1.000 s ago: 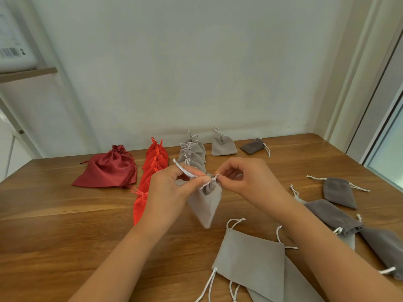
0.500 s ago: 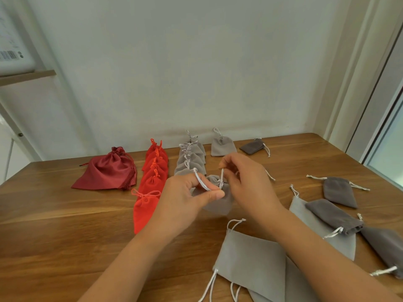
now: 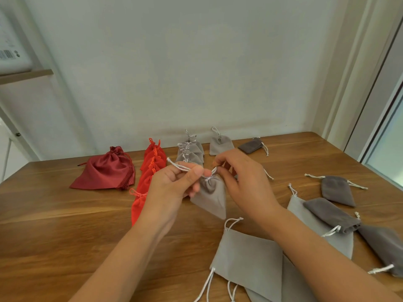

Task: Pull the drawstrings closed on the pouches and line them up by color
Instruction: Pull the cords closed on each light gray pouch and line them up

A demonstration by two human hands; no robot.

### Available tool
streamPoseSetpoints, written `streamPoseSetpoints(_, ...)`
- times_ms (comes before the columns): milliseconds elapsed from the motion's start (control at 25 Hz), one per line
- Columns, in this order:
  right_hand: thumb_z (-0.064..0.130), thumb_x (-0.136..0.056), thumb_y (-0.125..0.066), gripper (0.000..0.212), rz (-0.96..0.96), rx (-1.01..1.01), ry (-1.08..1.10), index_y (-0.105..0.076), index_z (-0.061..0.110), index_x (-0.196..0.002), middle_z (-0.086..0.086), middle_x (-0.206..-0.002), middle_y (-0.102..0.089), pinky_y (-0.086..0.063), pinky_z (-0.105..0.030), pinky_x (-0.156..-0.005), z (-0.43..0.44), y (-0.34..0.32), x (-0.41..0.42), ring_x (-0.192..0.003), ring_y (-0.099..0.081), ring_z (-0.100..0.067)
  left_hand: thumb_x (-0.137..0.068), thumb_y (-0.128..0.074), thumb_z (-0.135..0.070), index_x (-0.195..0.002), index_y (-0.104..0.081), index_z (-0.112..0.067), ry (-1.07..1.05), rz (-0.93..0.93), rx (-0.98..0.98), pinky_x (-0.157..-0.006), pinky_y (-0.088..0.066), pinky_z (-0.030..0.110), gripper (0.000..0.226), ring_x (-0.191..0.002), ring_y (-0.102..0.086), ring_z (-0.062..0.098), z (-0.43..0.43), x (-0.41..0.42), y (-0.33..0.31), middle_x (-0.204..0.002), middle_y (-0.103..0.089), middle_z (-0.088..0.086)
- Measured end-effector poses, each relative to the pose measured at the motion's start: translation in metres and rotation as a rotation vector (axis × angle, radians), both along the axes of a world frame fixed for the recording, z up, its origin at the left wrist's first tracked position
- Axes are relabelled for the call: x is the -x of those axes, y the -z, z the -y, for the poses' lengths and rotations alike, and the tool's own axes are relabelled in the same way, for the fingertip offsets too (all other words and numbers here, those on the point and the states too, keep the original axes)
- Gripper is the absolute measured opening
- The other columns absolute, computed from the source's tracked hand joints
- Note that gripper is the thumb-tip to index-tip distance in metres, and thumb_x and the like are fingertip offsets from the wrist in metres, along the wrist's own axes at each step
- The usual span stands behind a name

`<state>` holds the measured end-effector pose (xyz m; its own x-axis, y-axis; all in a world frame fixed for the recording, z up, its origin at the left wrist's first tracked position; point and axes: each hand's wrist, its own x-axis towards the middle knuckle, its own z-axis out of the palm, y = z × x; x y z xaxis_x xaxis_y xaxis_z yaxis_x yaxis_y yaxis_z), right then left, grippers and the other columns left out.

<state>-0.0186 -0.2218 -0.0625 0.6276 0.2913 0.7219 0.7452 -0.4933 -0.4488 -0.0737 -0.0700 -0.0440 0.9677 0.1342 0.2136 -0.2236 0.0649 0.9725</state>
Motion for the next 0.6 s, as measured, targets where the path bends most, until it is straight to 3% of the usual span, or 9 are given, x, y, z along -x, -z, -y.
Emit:
streamPoseSetpoints(120,0.011,-0.089,-0.055,0.009,0.106,0.038,-0.103,-0.063,0.011,-0.093,0.003,-0.091,-0.064,-0.04,-0.011,-0.076,-0.002,-0.002,0.004,-0.083,-0.051,-0.002,-0.075,-0.067,-0.03,-0.063,-0.07,-0.008,-0.103,-0.03,-0.066,-0.047,-0.035,0.019,0.025,-0.043,-0.038,0.009,-0.005,-0.004,0.002,-0.052,-0.055,0.004)
streamPoseSetpoints(240,0.018,-0.092,-0.047,0.018,0.065,0.111,-0.211,-0.063,0.012,-0.099,0.0,-0.103,-0.069,-0.05,-0.027,-0.08,-0.005,-0.002,0.009,-0.095,-0.063,-0.014,-0.085,-0.063,-0.025,-0.059,-0.065,-0.001,-0.076,-0.084,-0.245,-0.046,-0.031,0.021,0.035,-0.043,-0.036,0.009,-0.008,-0.008,0.007,-0.052,-0.05,0.006)
streamPoseSetpoints(400,0.017,-0.096,-0.049,0.014,-0.085,0.173,-0.139,-0.06,0.016,-0.104,0.001,-0.077,-0.067,-0.048,-0.029,-0.057,-0.005,-0.002,0.012,-0.066,-0.06,-0.011,-0.091,-0.058,-0.011,-0.076,-0.063,0.016,0.059,-0.085,-0.401,-0.051,-0.033,0.025,0.032,-0.051,-0.038,0.009,-0.012,-0.008,0.01,-0.056,-0.044,0.008)
streamPoseSetpoints(520,0.014,-0.096,-0.052,0.013,-0.148,0.153,-0.105,-0.059,0.015,-0.107,0.0,-0.076,-0.066,-0.045,-0.026,-0.058,-0.002,-0.005,0.01,-0.066,-0.059,-0.011,-0.088,-0.062,-0.011,-0.084,-0.075,0.001,0.071,-0.025,-0.407,-0.055,-0.039,0.02,0.018,-0.056,-0.047,0.006,-0.008,-0.003,0.005,-0.064,-0.059,0.016)
streamPoseSetpoints(600,0.016,-0.097,-0.05,0.014,-0.157,0.162,-0.109,-0.058,0.015,-0.109,0.0,-0.077,-0.066,-0.045,-0.026,-0.059,-0.003,-0.007,0.011,-0.068,-0.059,-0.011,-0.079,-0.07,-0.017,-0.083,-0.078,-0.014,0.049,0.011,-0.365,-0.057,-0.042,0.013,0.01,-0.056,-0.055,-0.001,-0.004,0.003,-0.002,-0.064,-0.069,-0.001)
